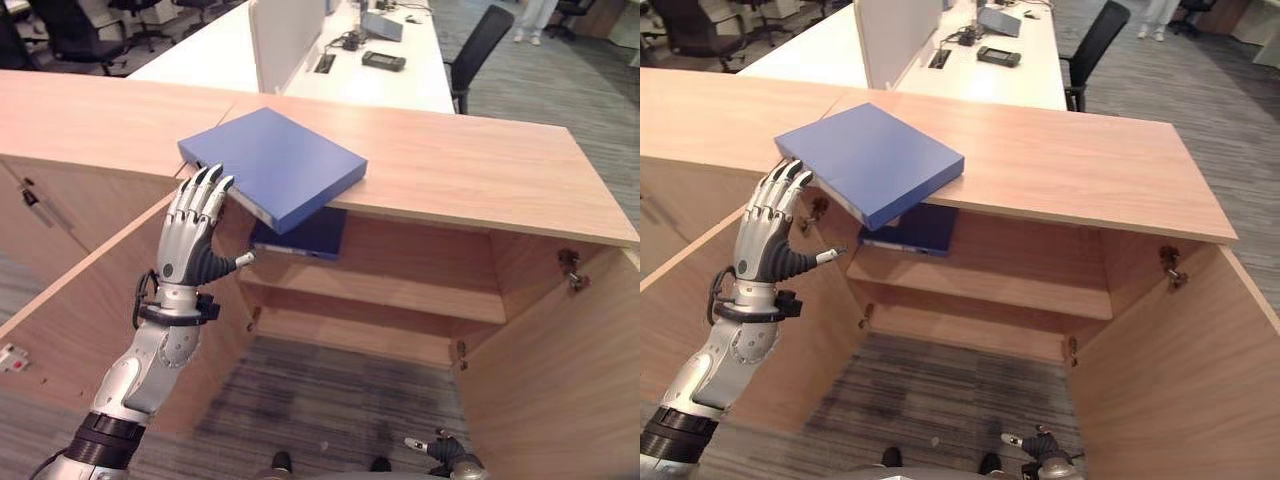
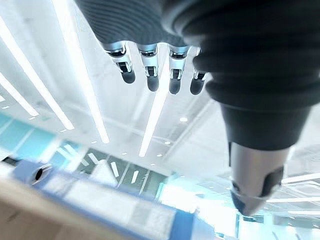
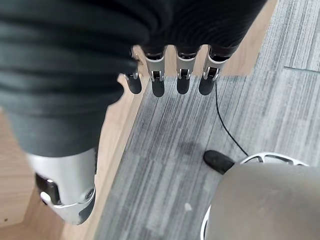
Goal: Put the empty folder in the office cabinet
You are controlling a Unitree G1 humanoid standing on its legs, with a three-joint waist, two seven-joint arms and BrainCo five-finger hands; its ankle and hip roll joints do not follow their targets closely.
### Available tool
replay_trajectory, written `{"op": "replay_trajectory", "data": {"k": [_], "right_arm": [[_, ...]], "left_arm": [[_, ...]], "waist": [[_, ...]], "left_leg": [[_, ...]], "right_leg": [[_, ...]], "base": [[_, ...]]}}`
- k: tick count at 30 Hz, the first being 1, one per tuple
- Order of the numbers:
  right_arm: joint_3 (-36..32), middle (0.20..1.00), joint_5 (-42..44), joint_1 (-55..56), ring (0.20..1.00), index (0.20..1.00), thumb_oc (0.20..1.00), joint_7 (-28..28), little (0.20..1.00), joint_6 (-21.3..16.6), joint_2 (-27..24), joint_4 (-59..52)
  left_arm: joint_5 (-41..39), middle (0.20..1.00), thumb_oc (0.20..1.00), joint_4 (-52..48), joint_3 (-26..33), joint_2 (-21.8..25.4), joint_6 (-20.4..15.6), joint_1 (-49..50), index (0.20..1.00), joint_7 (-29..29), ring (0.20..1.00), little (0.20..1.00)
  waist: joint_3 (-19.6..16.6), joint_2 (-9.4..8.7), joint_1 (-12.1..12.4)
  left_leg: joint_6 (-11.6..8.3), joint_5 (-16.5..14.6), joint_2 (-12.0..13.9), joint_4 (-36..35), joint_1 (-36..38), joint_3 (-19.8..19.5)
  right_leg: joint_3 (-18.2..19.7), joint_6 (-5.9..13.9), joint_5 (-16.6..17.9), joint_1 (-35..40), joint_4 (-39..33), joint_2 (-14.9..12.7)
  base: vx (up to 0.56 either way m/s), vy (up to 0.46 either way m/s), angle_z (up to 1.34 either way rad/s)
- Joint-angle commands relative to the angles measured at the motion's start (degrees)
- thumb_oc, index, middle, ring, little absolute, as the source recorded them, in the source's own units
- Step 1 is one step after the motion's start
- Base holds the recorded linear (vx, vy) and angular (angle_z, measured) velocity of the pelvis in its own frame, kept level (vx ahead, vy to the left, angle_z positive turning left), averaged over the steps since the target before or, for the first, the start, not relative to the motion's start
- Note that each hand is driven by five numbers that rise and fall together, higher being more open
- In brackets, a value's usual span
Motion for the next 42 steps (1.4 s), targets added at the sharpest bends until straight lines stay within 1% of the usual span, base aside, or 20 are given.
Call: {"op": "replay_trajectory", "data": {"k": [1,3,4,5,6,7,8,9,10,11,12,14,15,20,23,26,27,31,35,42], "right_arm": [[1.77,1.000,-0.05,-0.61,1.000,1.000,1.000,-0.28,1.000,-0.66,1.35,0.54],[1.60,1.000,0.11,-0.77,1.000,1.000,1.000,-0.14,1.000,-0.91,1.34,0.09],[1.56,1.000,0.27,-0.68,1.000,1.000,1.000,-0.04,1.000,-1.02,1.10,-0.14],[1.54,1.000,0.34,-0.91,1.000,1.000,1.000,-0.46,1.000,-1.10,0.01,-0.51],[1.15,1.000,0.34,-1.54,1.000,1.000,1.000,-0.83,1.000,-1.11,-0.68,-0.53],[1.06,1.000,0.34,-1.67,1.000,1.000,1.000,-0.82,1.000,-1.10,-0.73,-0.50],[0.56,1.000,0.21,-1.89,1.000,1.000,1.000,-1.15,1.000,-1.02,-1.19,-0.34],[-0.56,1.000,-0.03,-1.67,1.000,1.000,1.000,-1.18,1.000,-0.71,-1.99,0.18],[-0.56,1.000,-0.03,-1.68,1.000,1.000,1.000,-1.18,1.000,-0.71,-2.01,0.16],[-0.93,1.000,-0.18,-1.53,1.000,1.000,1.000,-1.09,1.000,-0.66,-2.24,0.45],[-1.79,1.000,-0.69,-1.02,1.000,1.000,1.000,-0.93,1.000,-0.59,-2.38,1.53],[-2.95,1.000,-0.73,-0.24,1.000,1.000,1.000,-1.07,1.000,-0.57,-2.40,2.05],[-4.19,1.000,-0.24,0.29,1.000,1.000,1.000,-0.89,1.000,-0.19,-1.80,2.38],[-4.53,1.000,0.52,0.28,1.000,1.000,1.000,-0.10,1.000,1.01,0.04,2.70],[-4.14,1.000,0.54,-0.11,1.000,1.000,1.000,0.78,1.000,1.22,1.30,2.01],[-3.74,1.000,0.95,-0.38,1.000,1.000,1.000,0.93,1.000,1.20,1.85,0.70],[-3.58,1.000,1.21,-0.39,1.000,1.000,1.000,0.93,1.000,0.90,2.29,-0.14],[-2.20,1.000,1.19,-1.49,1.000,1.000,1.000,0.95,1.000,0.65,2.49,-0.73],[-1.65,1.000,0.98,-1.12,1.000,1.000,1.000,0.77,1.000,0.34,2.32,0.11],[-1.32,1.000,2.02,0.36,1.000,1.000,1.000,1.37,1.000,-0.20,1.11,-0.67]], "left_arm": [[1.64,1.000,1.000,-1.48,1.68,2.39,0.42,-1.86,1.000,4.13,1.000,1.000],[1.86,1.000,1.000,-1.63,1.69,2.99,0.22,-2.82,1.000,4.60,1.000,1.000],[1.93,1.000,1.000,-1.77,1.54,3.38,-0.01,-3.38,1.000,4.71,1.000,1.000],[1.62,1.000,1.000,-2.14,1.63,4.04,0.04,-4.18,1.000,5.19,1.000,1.000],[1.52,1.000,1.000,-1.80,1.97,4.18,0.37,-4.85,1.000,5.84,1.000,1.000],[1.53,1.000,1.000,-1.71,1.90,4.14,0.37,-5.06,1.000,5.90,1.000,1.000],[1.30,1.000,1.000,-1.48,2.29,3.96,0.50,-4.98,1.000,6.37,1.000,1.000],[1.43,1.000,1.000,-2.74,3.83,3.59,0.27,-4.08,1.000,6.77,1.000,1.000],[1.43,1.000,1.000,-2.82,3.90,3.57,0.27,-4.03,1.000,6.73,1.000,1.000],[1.48,1.000,1.000,-3.32,4.40,3.51,0.17,-3.65,1.000,6.82,1.000,1.000],[1.27,1.000,1.000,-5.82,6.26,3.11,-0.51,-1.97,1.000,7.00,1.000,1.000],[0.45,1.000,1.000,-9.14,8.70,2.44,-1.66,0.32,1.000,7.05,1.000,1.000],[-1.36,1.000,1.000,-12.10,11.43,1.36,-2.58,2.43,1.000,6.95,1.000,1.000],[-6.36,1.000,1.000,-16.55,17.69,-1.64,-3.29,4.39,1.000,9.32,1.000,1.000],[-7.39,1.000,1.000,-18.17,19.06,-2.32,-3.40,3.18,1.000,10.60,1.000,1.000],[-7.44,1.000,1.000,-18.27,19.14,-2.13,-3.13,1.85,1.000,12.33,1.000,1.000],[-7.09,1.000,1.000,-18.71,19.15,-2.00,-2.89,1.41,1.000,12.72,1.000,1.000],[-6.36,1.000,1.000,-18.01,18.23,-1.39,-2.20,0.52,1.000,13.16,1.000,1.000],[-5.14,1.000,1.000,-16.57,16.88,-1.83,-2.15,0.69,1.000,11.75,1.000,1.000],[-8.40,1.000,1.000,-16.41,15.45,-2.23,-4.27,5.61,1.000,3.21,1.000,1.000]], "waist": [[0.00,-2.79,0.71],[1.46,-3.29,0.78],[2.80,-3.65,0.87],[5.76,-3.68,1.70],[6.35,-3.15,1.98],[6.28,-2.89,1.80],[6.31,-2.91,1.91],[5.55,-2.87,1.84],[5.53,-2.94,1.81],[5.34,-2.68,2.15],[4.26,-1.90,2.97],[3.48,-1.73,3.09],[2.55,-1.59,3.03],[1.35,-2.58,3.91],[0.80,-2.70,4.43],[0.83,-2.25,4.64],[1.21,-2.26,4.33],[3.41,-1.89,2.18],[4.64,-2.57,0.57],[1.98,-2.94,0.29]], "left_leg": [[-2.12,-6.19,0.48,0.33,1.32,-0.43],[-2.71,-7.00,1.25,5.14,-0.96,-0.50],[-3.36,-7.65,1.83,10.02,-3.52,-0.47],[-4.44,-6.50,2.70,21.69,-9.42,-1.42],[-4.62,-5.66,2.91,26.55,-12.24,-2.69],[-4.67,-5.99,3.13,27.45,-12.99,-3.06],[-4.51,-5.18,2.94,27.26,-14.13,-3.50],[-4.72,-6.04,4.34,21.55,-14.85,-3.72],[-4.59,-5.50,4.17,21.19,-14.89,-3.63],[-4.63,-4.43,4.52,18.79,-15.21,-4.19],[-5.23,-1.86,4.84,10.33,-14.02,-5.43],[-5.41,-1.27,4.10,8.15,-12.87,-5.91],[-4.90,-1.99,2.68,7.23,-11.51,-5.34],[-2.20,-4.31,-1.42,6.22,-9.78,-3.54],[-0.52,-5.85,-3.63,6.34,-9.31,-2.51],[0.53,-6.85,-5.21,6.16,-8.44,-2.06],[0.81,-7.42,-5.66,5.71,-7.42,-1.88],[1.26,-8.11,-5.15,4.13,-5.18,-1.30],[1.05,-10.03,-4.59,5.90,-2.83,-1.20],[0.14,-10.01,-2.10,4.26,0.61,-0.75]], "right_leg": [[-1.11,4.15,-6.89,2.58,0.51,-0.86],[-1.07,3.49,-7.00,2.88,0.51,-0.75],[-1.33,2.72,-7.16,3.08,0.51,-0.74],[-1.70,1.09,-7.68,4.08,0.76,-0.81],[-2.05,0.54,-7.98,4.18,0.88,-0.41],[-2.27,0.46,-8.00,3.99,0.91,-0.16],[-2.19,0.47,-8.04,4.10,0.89,-0.30],[-2.23,1.54,-8.81,4.69,1.01,-0.98],[-2.27,1.54,-8.52,4.51,0.96,-1.12],[-2.19,2.06,-8.77,4.82,0.78,-1.15],[-1.80,3.09,-9.33,5.61,0.58,-1.46],[-1.38,3.83,-9.49,6.31,0.51,-2.52],[-1.21,4.60,-8.91,6.42,0.51,-4.31],[0.81,6.84,-6.69,5.20,0.71,-8.93],[1.19,8.27,-5.33,4.11,2.27,-11.84],[1.33,8.68,-4.21,2.59,6.22,-14.50],[1.14,8.25,-2.36,0.84,6.75,-15.08],[0.17,7.28,0.77,-7.87,3.97,-10.34],[1.58,7.10,1.06,-7.97,0.80,-7.64],[1.59,6.14,-0.89,-4.89,0.51,-4.57]], "base": [[-0.01,-0.099,-0.13],[-0.06,-0.108,-0.05],[-0.14,-0.141,0.02],[-0.14,-0.144,0.06],[-0.10,-0.094,0.06],[-0.01,0.010,0.19],[0.16,0.106,0.03],[0.15,0.110,0.00],[0.21,0.156,-0.05],[0.21,0.177,0.10],[0.22,0.172,0.01],[0.26,0.235,-0.12],[0.28,0.322,-0.11],[0.12,0.207,-0.37],[0.10,0.220,-0.04],[0.08,0.169,-0.18],[0.05,0.100,-0.13],[0.01,-0.003,-0.23],[0.11,-0.059,-0.09],[0.11,-0.091,0.05]]}}
